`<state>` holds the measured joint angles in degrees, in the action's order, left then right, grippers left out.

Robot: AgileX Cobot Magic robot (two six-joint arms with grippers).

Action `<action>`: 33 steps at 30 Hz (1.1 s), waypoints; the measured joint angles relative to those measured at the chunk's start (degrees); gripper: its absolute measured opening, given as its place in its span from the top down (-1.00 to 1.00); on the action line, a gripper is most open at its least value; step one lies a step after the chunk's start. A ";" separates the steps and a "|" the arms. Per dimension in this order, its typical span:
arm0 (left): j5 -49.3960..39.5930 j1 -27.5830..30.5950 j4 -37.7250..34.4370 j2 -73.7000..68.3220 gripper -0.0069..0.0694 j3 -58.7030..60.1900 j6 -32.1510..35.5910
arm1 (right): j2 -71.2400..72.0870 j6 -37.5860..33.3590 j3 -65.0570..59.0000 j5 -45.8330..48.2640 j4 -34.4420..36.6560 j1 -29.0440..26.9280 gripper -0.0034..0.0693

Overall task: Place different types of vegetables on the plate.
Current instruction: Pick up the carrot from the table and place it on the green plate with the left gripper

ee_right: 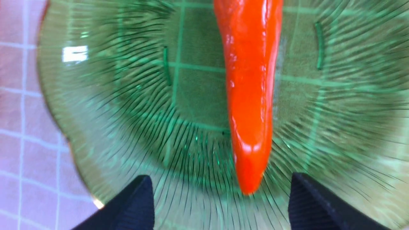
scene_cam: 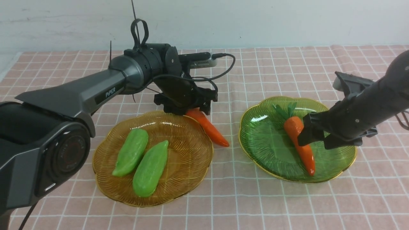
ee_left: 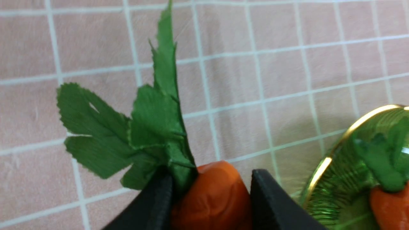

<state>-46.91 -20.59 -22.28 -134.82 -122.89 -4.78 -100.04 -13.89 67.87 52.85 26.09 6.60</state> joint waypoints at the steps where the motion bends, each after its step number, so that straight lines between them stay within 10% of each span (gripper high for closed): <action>1: -1.25 0.00 0.00 0.00 0.19 -2.10 0.56 | 1.15 0.00 0.16 0.58 -0.83 0.00 -0.50; 19: -18.01 -9.87 -7.20 -1.84 0.17 -13.59 12.86 | 26.88 4.68 1.59 11.93 -7.82 0.00 -0.51; 33: -14.15 -12.84 -3.83 -4.97 -0.59 -14.03 8.45 | 43.94 5.91 1.59 18.75 -8.23 0.00 -0.51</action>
<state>-61.06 -33.43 -26.12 -139.79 -136.92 3.67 -56.10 -7.98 69.46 71.60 17.86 6.60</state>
